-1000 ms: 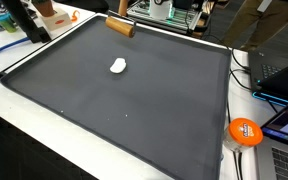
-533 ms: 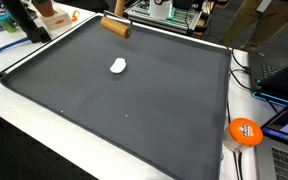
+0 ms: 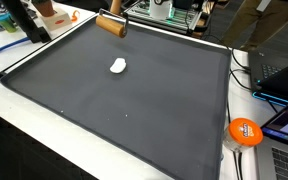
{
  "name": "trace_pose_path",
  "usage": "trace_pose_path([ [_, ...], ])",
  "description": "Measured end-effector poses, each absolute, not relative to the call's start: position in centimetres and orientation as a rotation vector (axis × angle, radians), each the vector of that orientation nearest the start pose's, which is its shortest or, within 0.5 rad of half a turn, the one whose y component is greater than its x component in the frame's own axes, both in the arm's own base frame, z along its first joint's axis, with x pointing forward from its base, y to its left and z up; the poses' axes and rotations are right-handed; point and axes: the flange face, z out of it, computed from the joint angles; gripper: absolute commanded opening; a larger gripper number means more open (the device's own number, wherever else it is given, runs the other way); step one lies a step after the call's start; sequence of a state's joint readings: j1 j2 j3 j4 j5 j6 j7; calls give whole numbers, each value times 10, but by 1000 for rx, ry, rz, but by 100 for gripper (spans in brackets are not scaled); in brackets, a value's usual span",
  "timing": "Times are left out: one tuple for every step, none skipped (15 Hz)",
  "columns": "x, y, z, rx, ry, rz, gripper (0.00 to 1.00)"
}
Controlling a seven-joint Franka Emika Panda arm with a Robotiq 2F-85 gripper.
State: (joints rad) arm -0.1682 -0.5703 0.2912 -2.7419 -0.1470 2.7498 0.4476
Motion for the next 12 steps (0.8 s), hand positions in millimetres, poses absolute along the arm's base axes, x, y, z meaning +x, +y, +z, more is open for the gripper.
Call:
trace_pose_path([
  [393, 55, 442, -3077, 319, -945, 22],
  [394, 54, 442, -3078, 321, -945, 22],
  [394, 54, 442, -3078, 321, -943, 22],
  [394, 54, 441, -3079, 321, -940, 22],
  [394, 54, 440, -3080, 321, -936, 22],
  [394, 54, 439, -3081, 321, -932, 22],
  [395, 54, 438, -3082, 321, -926, 22],
  [395, 54, 436, -3084, 321, -921, 22],
  [396, 54, 434, -3086, 321, -912, 22],
  [397, 54, 431, -3089, 321, -900, 22],
  [398, 54, 428, -3090, 320, -889, 22],
  [399, 54, 425, -3091, 319, -880, 22],
])
